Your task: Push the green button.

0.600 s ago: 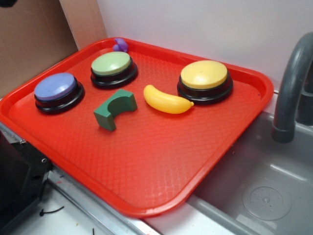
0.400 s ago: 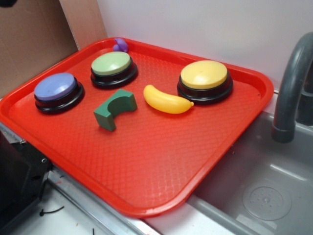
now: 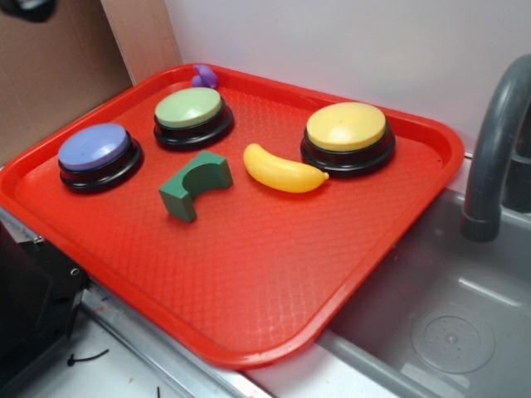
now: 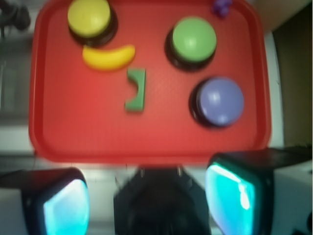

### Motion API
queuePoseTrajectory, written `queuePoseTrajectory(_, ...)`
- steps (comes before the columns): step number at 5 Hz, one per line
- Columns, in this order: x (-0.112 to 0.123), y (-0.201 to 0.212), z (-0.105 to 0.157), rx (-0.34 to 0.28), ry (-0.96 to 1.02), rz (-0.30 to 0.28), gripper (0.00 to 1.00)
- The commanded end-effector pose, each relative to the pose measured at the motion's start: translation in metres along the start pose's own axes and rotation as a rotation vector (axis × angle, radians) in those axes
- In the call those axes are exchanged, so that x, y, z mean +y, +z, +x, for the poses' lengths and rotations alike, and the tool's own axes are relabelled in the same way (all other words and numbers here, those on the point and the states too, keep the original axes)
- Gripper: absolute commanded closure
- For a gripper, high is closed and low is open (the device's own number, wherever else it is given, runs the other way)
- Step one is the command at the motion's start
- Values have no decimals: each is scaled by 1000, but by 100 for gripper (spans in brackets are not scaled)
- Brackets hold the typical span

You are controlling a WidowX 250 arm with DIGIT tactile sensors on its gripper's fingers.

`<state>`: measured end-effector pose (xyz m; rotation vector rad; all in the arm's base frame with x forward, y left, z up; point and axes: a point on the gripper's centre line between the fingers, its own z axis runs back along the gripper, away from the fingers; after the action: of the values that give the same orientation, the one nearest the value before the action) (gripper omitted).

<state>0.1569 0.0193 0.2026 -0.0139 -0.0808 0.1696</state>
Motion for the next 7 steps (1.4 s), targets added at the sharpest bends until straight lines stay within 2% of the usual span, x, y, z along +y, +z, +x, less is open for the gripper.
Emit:
queuePoseTrajectory(1,34,-26,67,-214,204,-56,0)
queuePoseTrajectory(2,27,-51,87,-210,174,-49,0)
queuePoseTrajectory(3,24,-82,99,-183,126,-66,0)
queuePoseTrajectory(4,27,-105,112,-161,113,-30,0)
queuePoseTrajectory(7,25,-161,112,-92,33,-34,0)
